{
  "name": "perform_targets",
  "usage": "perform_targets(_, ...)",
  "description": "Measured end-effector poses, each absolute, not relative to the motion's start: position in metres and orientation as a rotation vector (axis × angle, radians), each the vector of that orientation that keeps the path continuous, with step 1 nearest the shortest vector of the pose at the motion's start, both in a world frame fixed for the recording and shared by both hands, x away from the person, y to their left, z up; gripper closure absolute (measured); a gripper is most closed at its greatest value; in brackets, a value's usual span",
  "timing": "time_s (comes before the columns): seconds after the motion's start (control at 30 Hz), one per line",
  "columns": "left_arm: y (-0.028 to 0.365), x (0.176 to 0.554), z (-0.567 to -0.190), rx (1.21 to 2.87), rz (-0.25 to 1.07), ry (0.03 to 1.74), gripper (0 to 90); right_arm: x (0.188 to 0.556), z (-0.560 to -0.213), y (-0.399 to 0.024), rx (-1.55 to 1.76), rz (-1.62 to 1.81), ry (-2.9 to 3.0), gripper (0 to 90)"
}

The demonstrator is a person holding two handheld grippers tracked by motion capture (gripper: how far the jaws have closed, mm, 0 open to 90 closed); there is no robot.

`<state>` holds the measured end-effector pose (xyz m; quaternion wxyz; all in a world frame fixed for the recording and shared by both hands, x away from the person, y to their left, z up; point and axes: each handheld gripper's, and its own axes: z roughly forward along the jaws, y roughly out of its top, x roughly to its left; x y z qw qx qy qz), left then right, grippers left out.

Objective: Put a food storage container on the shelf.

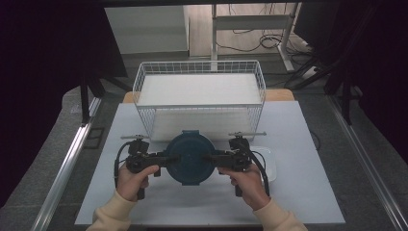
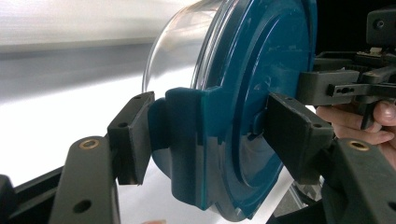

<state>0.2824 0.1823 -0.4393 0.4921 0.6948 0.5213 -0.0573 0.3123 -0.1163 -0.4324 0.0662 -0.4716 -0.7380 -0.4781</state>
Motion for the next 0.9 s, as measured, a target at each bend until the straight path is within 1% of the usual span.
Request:
perform_targets(0.2, 0.180, 0.290, -0.433, 1.695, -0.137, 1.257, 35.9, 0.319, -0.427, -0.120, -1.416, -1.441, -2.223, 33.8)
perform_targets(0.9, 0.166, 0.319, -0.398, 1.695, -0.120, 1.210, 36.0, 0.341, -0.391, -0.134, -1.418, -1.497, -2.250, 34.2)
